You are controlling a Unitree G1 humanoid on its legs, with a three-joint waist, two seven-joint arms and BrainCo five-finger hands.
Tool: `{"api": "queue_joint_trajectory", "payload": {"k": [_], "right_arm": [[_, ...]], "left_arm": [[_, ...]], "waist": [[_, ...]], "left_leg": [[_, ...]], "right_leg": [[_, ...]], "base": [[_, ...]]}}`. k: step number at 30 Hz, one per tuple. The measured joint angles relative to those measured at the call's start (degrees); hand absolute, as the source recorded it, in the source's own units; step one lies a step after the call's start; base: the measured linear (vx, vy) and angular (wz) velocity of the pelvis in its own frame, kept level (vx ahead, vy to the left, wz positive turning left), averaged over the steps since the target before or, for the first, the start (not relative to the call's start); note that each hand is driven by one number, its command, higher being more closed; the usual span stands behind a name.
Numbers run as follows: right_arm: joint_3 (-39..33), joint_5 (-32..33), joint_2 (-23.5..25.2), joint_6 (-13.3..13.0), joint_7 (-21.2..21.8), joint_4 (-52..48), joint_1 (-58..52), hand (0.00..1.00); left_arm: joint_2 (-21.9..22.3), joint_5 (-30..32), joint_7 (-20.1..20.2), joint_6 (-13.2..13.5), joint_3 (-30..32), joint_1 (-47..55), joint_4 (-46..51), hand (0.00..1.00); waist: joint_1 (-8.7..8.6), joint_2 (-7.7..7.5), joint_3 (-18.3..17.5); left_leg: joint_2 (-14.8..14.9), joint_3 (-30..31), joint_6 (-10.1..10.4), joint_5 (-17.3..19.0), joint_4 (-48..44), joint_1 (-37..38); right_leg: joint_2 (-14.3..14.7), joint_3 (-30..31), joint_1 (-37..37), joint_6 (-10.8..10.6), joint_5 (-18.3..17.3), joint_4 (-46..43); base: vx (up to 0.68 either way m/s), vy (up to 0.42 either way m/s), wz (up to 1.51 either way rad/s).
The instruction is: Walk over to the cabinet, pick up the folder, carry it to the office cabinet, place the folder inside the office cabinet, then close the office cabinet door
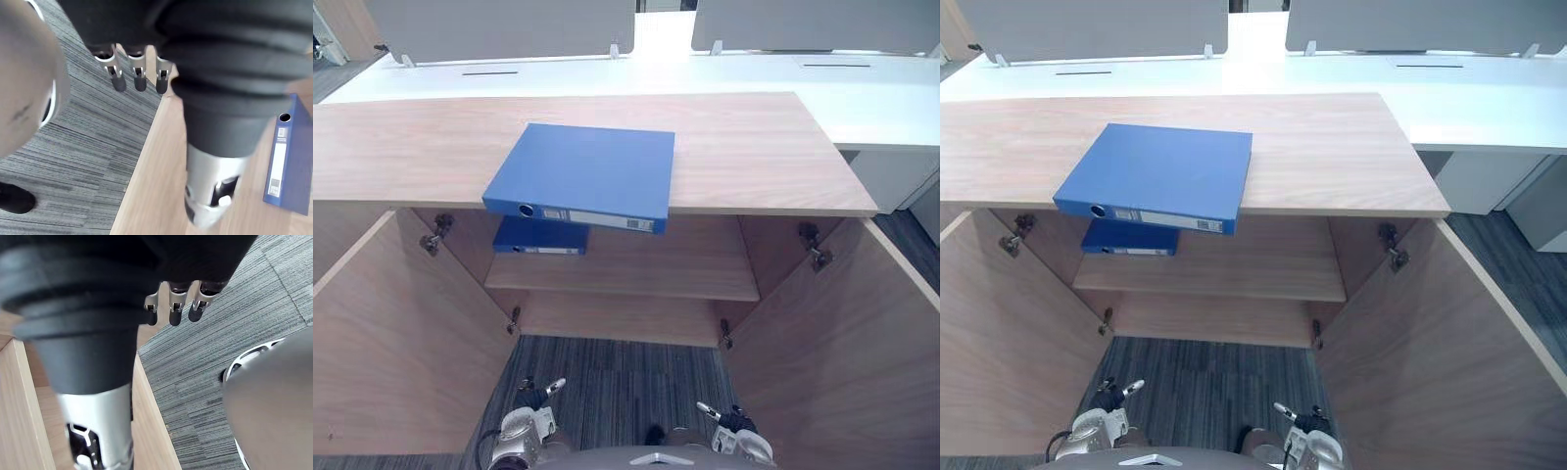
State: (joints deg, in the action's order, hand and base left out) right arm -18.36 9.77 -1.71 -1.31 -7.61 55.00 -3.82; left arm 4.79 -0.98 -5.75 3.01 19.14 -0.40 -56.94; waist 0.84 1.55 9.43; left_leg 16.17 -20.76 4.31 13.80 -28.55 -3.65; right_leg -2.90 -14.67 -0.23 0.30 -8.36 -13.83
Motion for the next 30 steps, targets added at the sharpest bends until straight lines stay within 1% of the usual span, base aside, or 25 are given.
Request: {"api": "queue_joint_trajectory", "payload": {"k": [1,2,3,4,5,7,8,9,10,12,16,19,21,26,28,29,30], "right_arm": [[-0.01,0.00,0.00,0.00,-0.02,0.01,-0.09,0.00],[0.01,0.01,0.01,0.01,-0.04,0.02,-0.20,0.00],[0.08,0.02,0.16,0.02,-0.10,0.17,-0.43,0.00],[0.20,0.07,0.85,0.09,-0.06,0.14,-0.68,0.00],[0.13,0.08,1.26,0.07,-0.08,0.14,-0.84,0.00],[0.14,0.04,2.37,0.10,-0.07,0.22,-1.30,0.00],[0.14,0.04,2.59,0.15,-0.06,0.23,-1.48,0.00],[0.14,-0.02,2.80,0.24,-0.06,0.23,-1.67,0.00],[0.10,-0.02,2.86,0.28,-0.06,0.23,-1.79,0.00],[0.05,-0.04,2.76,0.26,-0.08,0.21,-2.30,0.00],[0.01,-0.05,2.49,0.19,-0.20,0.25,-2.43,0.00],[0.12,-0.04,1.37,-0.06,-0.47,1.03,-2.23,0.00],[0.16,0.02,1.13,-0.29,-0.56,2.14,-1.80,0.00],[0.23,0.02,0.89,-0.81,-0.61,2.18,-2.09,0.00],[1.50,0.00,0.71,-1.13,-0.63,2.03,-2.15,0.00],[1.79,0.01,0.65,-1.15,-0.64,1.98,-2.22,0.00],[2.37,0.00,0.61,-1.20,-0.68,1.59,-2.49,0.00]], "left_arm": [[0.00,0.00,-0.01,0.00,0.01,-0.07,0.06,0.00],[0.01,0.00,-0.01,0.00,0.01,-0.14,0.04,0.00],[0.21,-0.02,0.02,0.01,0.30,-0.16,-0.05,0.00],[-0.19,-0.02,-0.02,0.03,0.99,0.03,-0.15,0.00],[-0.51,-0.01,-0.08,0.00,1.10,0.11,-0.19,0.00],[-1.52,-0.01,-0.01,-0.08,1.00,0.07,-0.49,0.00],[-1.63,-0.01,-0.01,-0.08,1.00,0.12,-0.51,0.00],[-1.71,0.01,0.00,-0.08,0.89,0.31,-0.58,0.00],[-1.74,0.02,0.01,-0.10,0.40,0.64,-0.61,0.00],[-1.81,0.05,-0.03,-0.10,-1.66,0.95,-0.61,0.00],[-2.66,0.05,-0.21,-0.07,-6.37,1.26,-0.33,0.00],[-2.76,0.03,-1.56,0.18,-9.79,1.98,1.51,0.00],[-3.34,-0.08,-2.17,0.82,-11.58,3.82,5.44,0.00],[-5.89,0.02,-2.72,1.68,-14.47,7.54,17.12,0.00],[-7.29,0.11,-3.10,2.35,-15.08,10.98,27.43,0.00],[-7.45,0.14,-3.36,2.58,-15.18,11.81,29.80,0.00],[-7.78,0.48,-3.94,2.88,-15.35,13.48,34.51,0.00]], "waist": [[0.15,-0.05,0.00],[0.29,-0.11,-0.02],[0.88,-0.24,-0.22],[0.81,-1.22,-1.04],[0.67,-1.92,-1.49],[0.51,-3.68,-2.35],[0.59,-3.93,-2.50],[0.76,-3.93,-2.60],[0.56,-3.96,-2.89],[0.53,-3.62,-4.27],[0.42,-3.23,-4.87],[0.43,-2.52,-4.88],[0.39,-2.35,-4.97],[0.38,-2.66,-4.82],[0.41,-2.77,-4.75],[0.47,-2.77,-4.76],[0.56,-2.77,-4.76]], "left_leg": [[-0.78,0.48,-0.13,-0.36,2.66,-0.37],[-2.00,1.31,-0.18,-1.50,6.97,-0.23],[-4.28,3.16,-0.75,-6.67,10.99,0.82],[-5.48,2.95,-0.76,-6.75,12.15,1.69],[-6.01,2.28,-1.11,-6.54,12.89,2.18],[-7.74,0.90,-1.31,-6.41,14.02,3.33],[-8.16,0.41,-1.32,-6.41,14.51,3.97],[-9.09,-0.12,-1.34,-6.42,16.16,5.70],[-9.88,-0.59,-1.61,-6.61,17.84,7.24],[-10.77,-1.12,-2.08,-7.15,20.21,8.15],[-11.76,-0.49,-2.00,-9.05,23.58,8.92],[-12.15,0.58,-1.99,-11.22,26.78,9.67],[-12.21,2.01,-2.34,-12.09,29.07,10.68],[-12.78,2.47,-2.93,-13.30,30.59,10.98],[-13.42,2.69,-3.39,-14.34,32.35,11.67],[-13.58,2.76,-3.48,-14.48,32.77,11.91],[-13.82,2.95,-3.48,-14.57,32.95,12.15]], "right_leg": [[-0.22,0.34,-0.05,-0.35,0.01,-0.06],[-0.54,1.14,-0.06,-1.05,-0.19,-0.41],[-1.01,3.32,0.16,-2.60,-1.05,-1.60],[-1.77,4.50,0.05,-3.29,-1.07,-1.27],[-2.05,4.81,-0.21,-3.66,-0.90,-0.61],[-3.48,5.28,-1.96,-4.62,0.33,2.26],[-3.81,5.50,-2.31,-4.84,0.52,2.87],[-4.21,6.26,-3.22,-5.05,0.72,3.91],[-4.67,6.41,-4.15,-5.22,0.81,4.72],[-4.92,6.67,-4.11,-5.52,1.02,5.52],[-4.76,6.34,-4.65,-5.55,1.90,7.37],[-4.29,6.12,-4.93,-5.28,2.69,8.53],[-3.66,6.14,-5.01,-5.05,3.12,8.91],[-3.78,6.30,-4.77,-5.15,4.14,9.54],[-4.16,6.45,-4.81,-5.48,4.69,9.96],[-4.26,6.46,-4.90,-5.56,4.75,10.06],[-4.51,6.39,-5.11,-5.64,4.79,10.28]], "base": [[0.18,0.136,-0.33],[0.21,0.238,-0.47],[0.18,0.209,-0.48],[0.18,0.204,-0.44],[0.16,0.133,-0.21],[0.19,0.180,-0.15],[0.15,0.164,-0.17],[0.11,0.123,-0.20],[0.07,0.089,-0.18],[0.06,0.056,-0.11],[0.03,0.015,0.06],[-0.02,-0.029,0.07],[-0.05,-0.036,-0.01],[-0.08,0.007,0.00],[-0.11,0.046,0.00],[-0.07,0.033,0.02],[-0.07,0.048,0.04]]}}
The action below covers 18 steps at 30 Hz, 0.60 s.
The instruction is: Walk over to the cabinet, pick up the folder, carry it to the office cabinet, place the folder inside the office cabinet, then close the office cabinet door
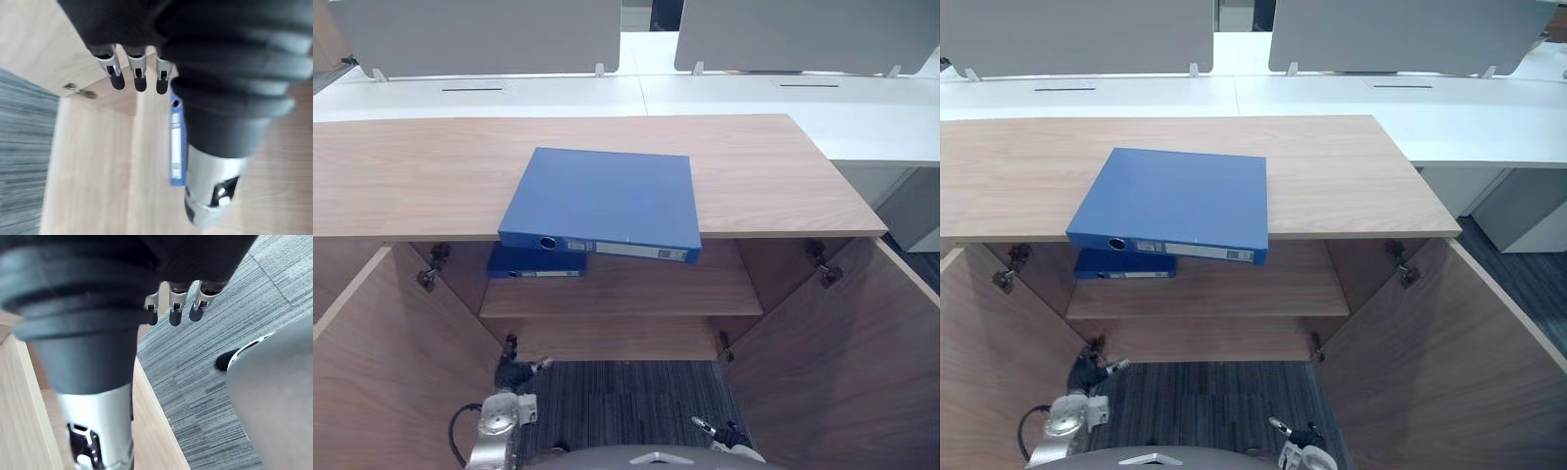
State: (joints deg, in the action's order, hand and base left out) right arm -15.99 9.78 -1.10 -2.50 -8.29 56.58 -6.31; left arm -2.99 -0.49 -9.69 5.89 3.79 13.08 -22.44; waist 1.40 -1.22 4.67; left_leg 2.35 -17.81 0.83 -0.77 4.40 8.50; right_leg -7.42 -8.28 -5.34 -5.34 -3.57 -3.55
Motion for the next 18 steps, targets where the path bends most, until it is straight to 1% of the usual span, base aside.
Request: {"api": "queue_joint_trajectory", "payload": {"k": [1,2,4,7,10,11,14,17,18], "right_arm": [[0.14,0.00,0.10,-0.02,-0.01,-0.68,-0.32,0.00],[0.19,-0.01,0.14,-0.01,-0.04,-1.01,-0.36,0.00],[0.39,-0.01,0.28,-0.09,-0.05,-1.76,-1.07,0.00],[1.65,-0.01,0.17,-0.17,-0.52,-2.32,-1.52,0.00],[2.41,-0.01,0.20,-0.19,-0.51,-3.09,-2.03,0.00],[2.46,-0.01,0.23,-0.34,-0.50,-3.44,-2.49,0.00],[2.44,0.00,0.28,-0.36,-0.50,-3.47,-2.54,0.00],[2.46,-0.01,0.37,-0.37,-0.50,-3.34,-2.60,0.00],[2.49,-0.01,0.35,-0.38,-0.51,-3.25,-2.62,0.00]], "left_arm": [[-0.14,0.83,-0.15,0.39,0.01,1.34,3.75,0.00],[-0.22,0.87,-0.29,0.65,-0.01,1.90,5.22,0.00],[-0.29,0.97,-1.44,1.38,0.09,3.87,11.78,0.00],[-0.27,2.06,-2.91,2.68,0.24,5.18,18.75,0.00],[-0.08,2.14,-4.06,3.83,0.25,6.05,23.49,0.00],[0.49,2.10,-4.45,4.31,0.31,6.39,25.74,0.00],[2.11,2.10,-4.93,5.50,0.14,6.67,30.43,0.00],[2.56,2.38,-5.10,6.02,-0.07,6.79,34.83,0.00],[2.35,3.65,-5.49,6.15,-0.13,6.73,36.64,0.00]], "waist": [[0.17,0.02,0.04],[0.20,0.06,0.00],[0.43,0.10,-0.05],[0.80,0.09,-0.07],[0.92,0.10,-0.07],[0.94,0.07,-0.41],[1.11,0.03,-0.53],[1.30,-0.07,-0.60],[1.42,-0.08,-0.62]], "left_leg": [[-0.27,0.14,0.01,0.01,0.02,0.37],[-0.38,0.24,0.03,0.04,0.04,0.52],[-0.68,0.39,0.05,0.10,0.05,0.55],[-0.79,0.62,-0.04,0.04,0.05,0.90],[-0.79,0.75,-0.23,-0.06,0.05,1.81],[-0.70,0.84,-0.18,-0.01,0.04,1.74],[-0.69,1.27,-0.18,-0.01,0.02,1.68],[-0.68,1.61,-0.18,-0.01,0.01,1.81],[-0.69,1.66,-0.17,0.00,-0.08,1.98]], "right_leg": [[-0.22,-0.07,-0.51,0.01,-0.02,0.21],[-0.34,-0.13,-0.74,-0.01,-0.03,0.31],[-0.66,-0.21,-0.83,-0.09,-0.04,0.32],[-0.81,-0.46,-1.40,-0.13,-0.02,0.47],[-0.82,-0.67,-2.57,-0.24,-0.11,0.73],[-0.86,-0.70,-2.60,-0.62,0.02,0.51],[-0.92,-1.08,-2.67,-0.71,0.06,0.12],[-0.93,-1.36,-3.15,-0.71,0.01,0.06],[-0.93,-1.36,-3.51,-0.71,0.01,0.09]], "base": [[-0.06,0.048,0.05],[-0.06,0.054,0.05],[-0.03,0.039,0.04],[-0.01,0.026,0.04],[0.01,0.005,0.01],[0.02,0.002,0.06],[0.02,0.004,0.06],[0.01,0.003,0.06],[0.00,0.000,0.00]]}}
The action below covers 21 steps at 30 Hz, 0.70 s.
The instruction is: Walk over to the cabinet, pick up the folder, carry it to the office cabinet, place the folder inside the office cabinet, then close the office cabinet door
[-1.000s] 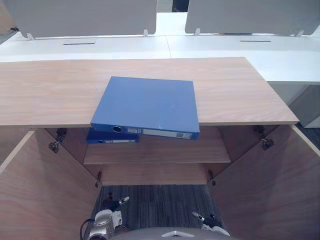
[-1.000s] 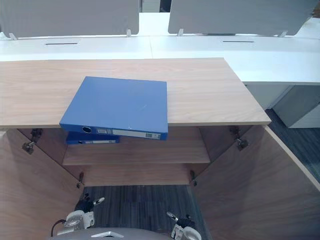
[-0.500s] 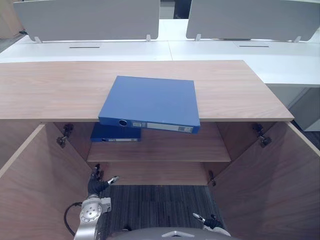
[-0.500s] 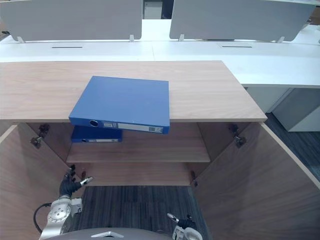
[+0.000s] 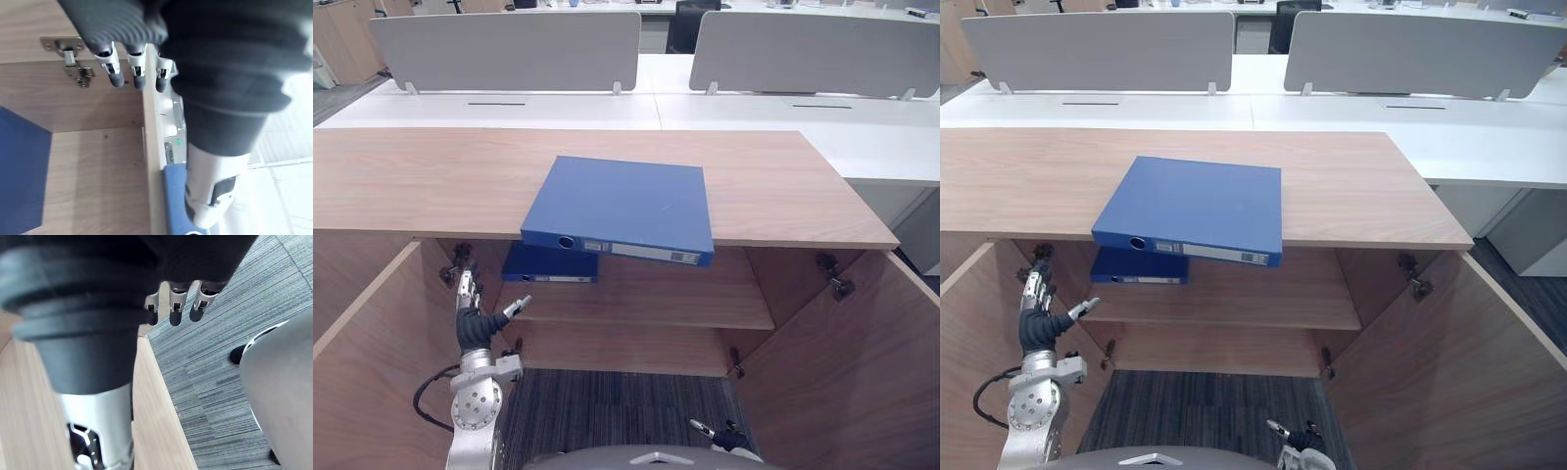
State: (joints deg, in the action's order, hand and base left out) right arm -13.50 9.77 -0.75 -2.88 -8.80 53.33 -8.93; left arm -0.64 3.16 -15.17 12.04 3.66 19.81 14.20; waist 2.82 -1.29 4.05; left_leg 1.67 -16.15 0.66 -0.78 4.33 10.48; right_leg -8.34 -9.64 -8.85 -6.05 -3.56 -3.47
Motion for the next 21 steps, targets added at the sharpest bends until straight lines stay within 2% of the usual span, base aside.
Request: {"api": "queue_joint_trajectory", "payload": {"k": [2,6,8,10,13,19,21], "right_arm": [[0.35,0.00,-0.13,-0.09,0.00,0.16,0.02,0.00],[1.65,-0.03,-0.83,-0.89,0.05,2.20,0.17,0.00],[1.78,-0.02,-1.02,-0.90,0.06,2.86,0.32,0.00],[2.17,-0.03,-1.46,-0.90,0.08,3.69,0.79,0.00],[2.26,-0.03,-2.28,-0.86,0.07,4.10,1.26,0.00],[2.52,-0.04,-3.87,-0.79,0.09,6.19,1.54,0.00],[2.71,-0.05,-4.36,-0.68,0.10,6.41,1.30,0.00]], "left_arm": [[-0.90,1.68,-1.05,0.18,-0.21,-0.06,2.08,0.00],[-6.15,9.20,-3.45,0.48,-0.65,-2.11,5.56,0.00],[-9.20,12.96,-4.26,0.43,-0.93,-3.92,5.47,0.00],[-14.04,18.86,-5.00,0.40,-1.93,-5.76,5.33,0.00],[-17.46,26.24,-6.00,0.36,-3.03,-7.76,5.30,0.00],[-23.57,35.26,-7.31,0.08,-7.37,-12.88,2.37,0.00],[-25.03,38.61,-7.34,-0.84,-9.58,-15.56,0.30,0.00]], "waist": [[0.00,0.01,-0.04],[-0.13,0.50,-1.50],[-0.27,0.73,-2.04],[-0.80,0.61,-2.22],[-1.16,0.64,-2.22],[-1.50,0.58,-2.18],[-2.00,0.53,-2.12]], "left_leg": [[-0.01,0.03,0.06,0.12,-0.19,0.41],[-0.01,0.38,0.62,0.61,0.16,0.67],[-0.10,0.50,0.55,0.55,0.40,0.82],[-0.09,0.60,0.02,0.18,0.44,1.54],[-0.16,0.72,0.00,0.15,0.22,1.53],[-0.23,0.75,0.01,0.17,0.22,1.49],[-0.29,1.42,0.04,0.19,0.23,1.44]], "right_leg": [[-0.01,0.04,-0.38,-0.02,-0.08,0.00],[0.01,0.03,-0.80,0.18,-1.01,-0.26],[0.11,-0.01,-0.81,0.28,-1.23,-0.23],[0.28,0.01,-1.05,0.48,-1.31,-0.19],[0.35,0.07,-1.06,0.69,-1.19,0.17],[0.55,0.65,-1.06,1.10,-0.87,1.11],[0.66,1.15,-1.06,1.08,-0.41,1.94]], "base": [[-0.02,0.002,0.00],[-0.04,0.001,0.04],[0.00,0.000,0.00],[0.00,0.000,0.00],[0.00,0.000,0.00],[0.01,0.006,-0.04],[0.01,0.005,-0.11]]}}
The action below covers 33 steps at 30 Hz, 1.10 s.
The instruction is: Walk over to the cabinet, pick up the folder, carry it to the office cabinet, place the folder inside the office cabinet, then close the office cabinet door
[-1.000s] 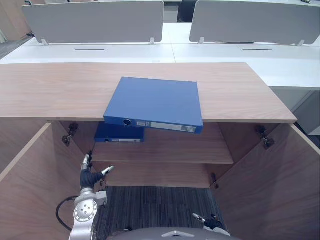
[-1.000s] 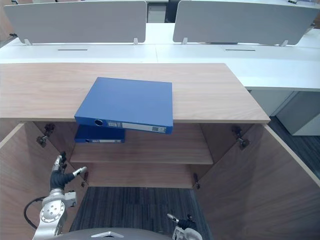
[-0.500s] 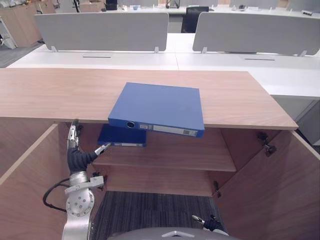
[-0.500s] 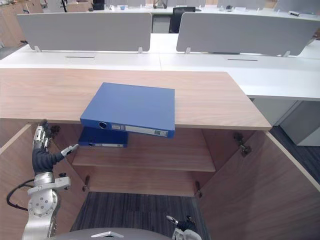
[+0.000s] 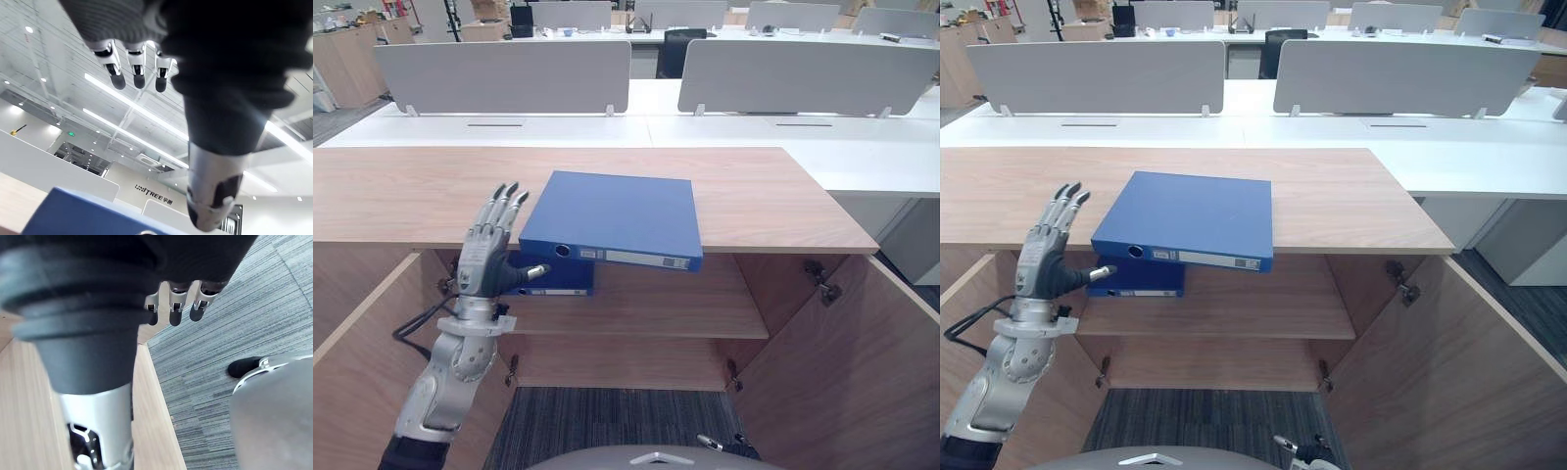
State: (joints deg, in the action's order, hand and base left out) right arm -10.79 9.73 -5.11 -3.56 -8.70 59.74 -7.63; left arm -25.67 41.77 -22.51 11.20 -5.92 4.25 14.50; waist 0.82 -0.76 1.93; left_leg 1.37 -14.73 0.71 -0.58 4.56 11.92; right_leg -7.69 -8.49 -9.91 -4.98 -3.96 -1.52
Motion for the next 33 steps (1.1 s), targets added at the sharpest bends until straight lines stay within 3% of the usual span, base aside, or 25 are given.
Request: {"api": "queue_joint_trajectory", "payload": {"k": [10,17,18,26,33], "right_arm": [[-0.10,0.04,-0.29,0.04,-0.02,0.26,0.23,0.00],[-0.05,0.07,-0.32,0.32,-0.03,0.37,1.27,0.00],[-0.06,0.08,-0.32,0.35,-0.04,0.37,1.23,0.00],[-0.74,0.14,-0.27,1.28,-0.05,0.44,1.25,0.00],[-0.76,0.14,-0.19,1.28,-0.05,0.43,1.18,0.00]], "left_arm": [[-1.41,7.02,1.26,-1.46,-11.21,-10.30,-8.65,0.00],[-1.38,9.97,1.66,-3.13,-14.60,-13.71,-13.49,0.00],[-1.34,10.64,1.66,-3.44,-14.68,-13.71,-13.50,1.00],[0.35,14.71,0.89,-5.48,-14.94,-14.91,-15.55,1.00],[1.44,14.76,-0.92,-5.52,-13.64,-15.11,-15.02,1.00]], "waist": [[-2.52,0.13,0.78],[-3.88,0.09,1.13],[-4.14,0.04,1.17],[-4.36,0.03,1.15],[-4.64,0.14,1.07]], "left_leg": [[-0.16,0.79,0.04,0.04,0.00,-0.84],[-0.22,0.83,0.11,0.10,0.00,-0.84],[-0.22,0.83,0.15,0.13,0.00,-0.85],[-0.22,0.78,0.26,0.21,0.01,-0.87],[-0.24,0.67,0.25,0.21,0.02,-0.87]], "right_leg": [[0.13,0.89,0.05,-0.10,1.93,2.92],[0.12,1.47,0.20,0.00,2.33,3.45],[0.12,1.47,0.20,0.01,2.35,3.51],[0.11,1.50,0.17,0.01,2.50,3.78],[0.11,1.58,-0.04,-0.03,2.99,4.38]], "base": [[0.00,0.001,-0.05],[0.00,-0.004,-0.05],[0.00,0.000,0.00],[0.00,0.000,0.00],[0.00,0.000,0.00]]}}
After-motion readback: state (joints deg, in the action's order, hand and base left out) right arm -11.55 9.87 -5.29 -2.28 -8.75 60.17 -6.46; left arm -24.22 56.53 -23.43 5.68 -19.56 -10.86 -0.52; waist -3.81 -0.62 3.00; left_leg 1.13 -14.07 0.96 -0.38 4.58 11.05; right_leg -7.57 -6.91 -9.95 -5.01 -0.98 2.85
